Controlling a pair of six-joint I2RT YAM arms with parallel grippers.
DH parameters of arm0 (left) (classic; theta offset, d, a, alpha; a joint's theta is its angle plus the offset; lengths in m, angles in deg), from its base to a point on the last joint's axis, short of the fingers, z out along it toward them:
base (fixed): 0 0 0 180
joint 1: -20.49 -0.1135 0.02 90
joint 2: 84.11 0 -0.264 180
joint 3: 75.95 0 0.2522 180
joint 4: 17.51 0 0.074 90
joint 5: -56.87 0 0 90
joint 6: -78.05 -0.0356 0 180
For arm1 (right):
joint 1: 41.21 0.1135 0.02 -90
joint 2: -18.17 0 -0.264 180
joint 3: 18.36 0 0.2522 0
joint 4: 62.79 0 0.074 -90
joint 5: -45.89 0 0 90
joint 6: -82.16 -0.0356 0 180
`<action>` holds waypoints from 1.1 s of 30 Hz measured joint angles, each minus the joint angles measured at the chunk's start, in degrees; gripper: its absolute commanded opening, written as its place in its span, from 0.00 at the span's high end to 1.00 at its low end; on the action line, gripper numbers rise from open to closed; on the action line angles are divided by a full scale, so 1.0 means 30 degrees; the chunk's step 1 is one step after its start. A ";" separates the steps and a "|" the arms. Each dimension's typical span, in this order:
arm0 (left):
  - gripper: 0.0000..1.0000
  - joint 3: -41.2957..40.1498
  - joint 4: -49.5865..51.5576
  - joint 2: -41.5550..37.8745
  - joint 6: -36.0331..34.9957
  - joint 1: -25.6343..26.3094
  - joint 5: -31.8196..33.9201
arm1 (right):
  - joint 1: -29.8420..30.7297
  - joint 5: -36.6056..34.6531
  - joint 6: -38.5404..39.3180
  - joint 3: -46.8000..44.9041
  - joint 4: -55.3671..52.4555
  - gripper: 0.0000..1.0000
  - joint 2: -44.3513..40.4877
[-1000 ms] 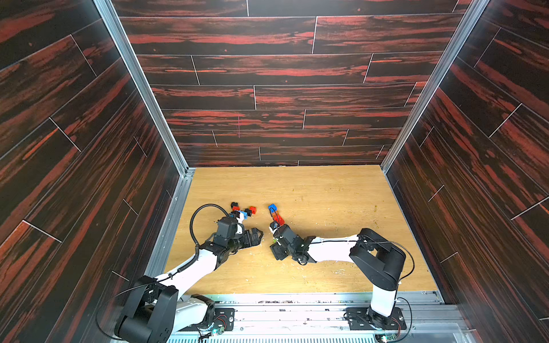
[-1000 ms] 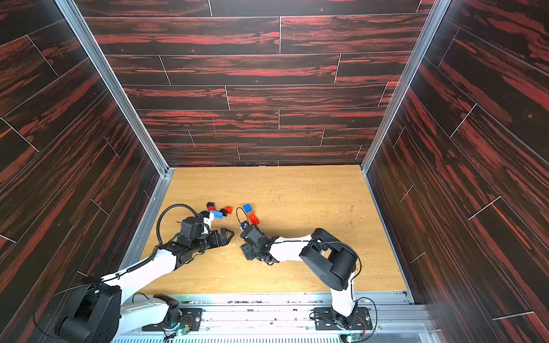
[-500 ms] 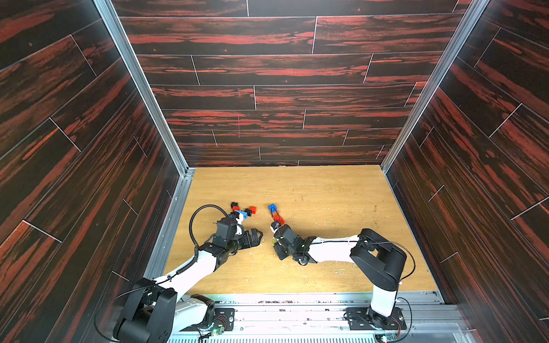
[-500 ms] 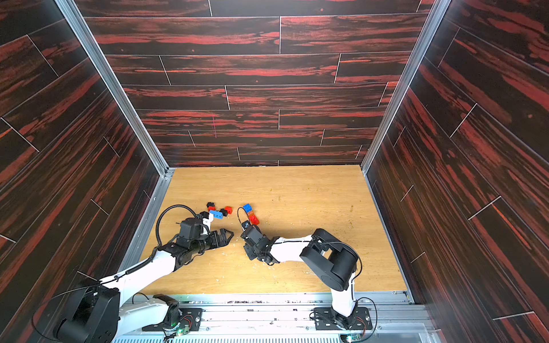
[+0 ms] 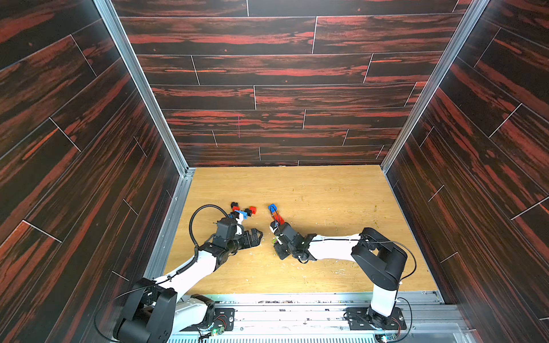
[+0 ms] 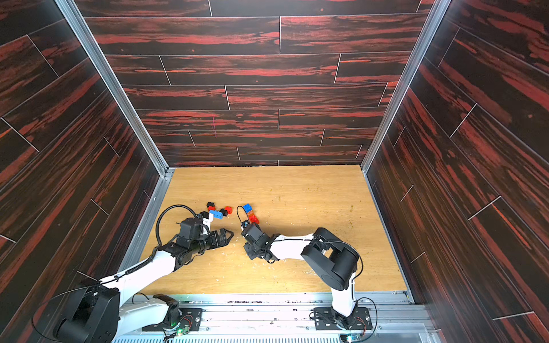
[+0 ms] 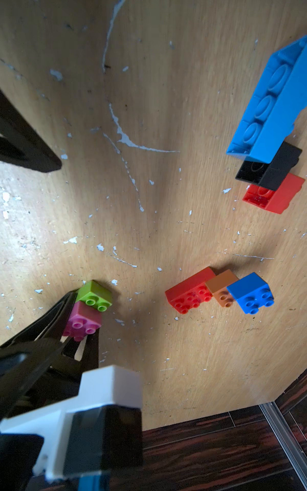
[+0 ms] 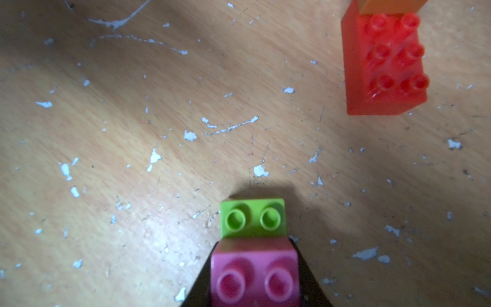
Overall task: Assemble the letter v with lego
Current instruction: Pick up the lego brick from the center of the board.
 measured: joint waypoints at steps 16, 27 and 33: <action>0.00 0.0000 -0.0838 0.0707 0.0000 0.0000 0.0080 | -0.3373 0.0437 0.1668 0.1967 -0.4087 0.95 -0.1311; 0.00 0.0000 -0.1362 0.1107 -0.0015 0.0000 0.0073 | -0.3883 0.0634 0.2871 0.5996 -0.5311 0.95 0.0874; 0.00 0.0007 -0.1552 0.1137 -0.0051 0.0000 0.0073 | -0.4014 0.0605 0.3104 0.6929 -0.5952 0.95 0.2149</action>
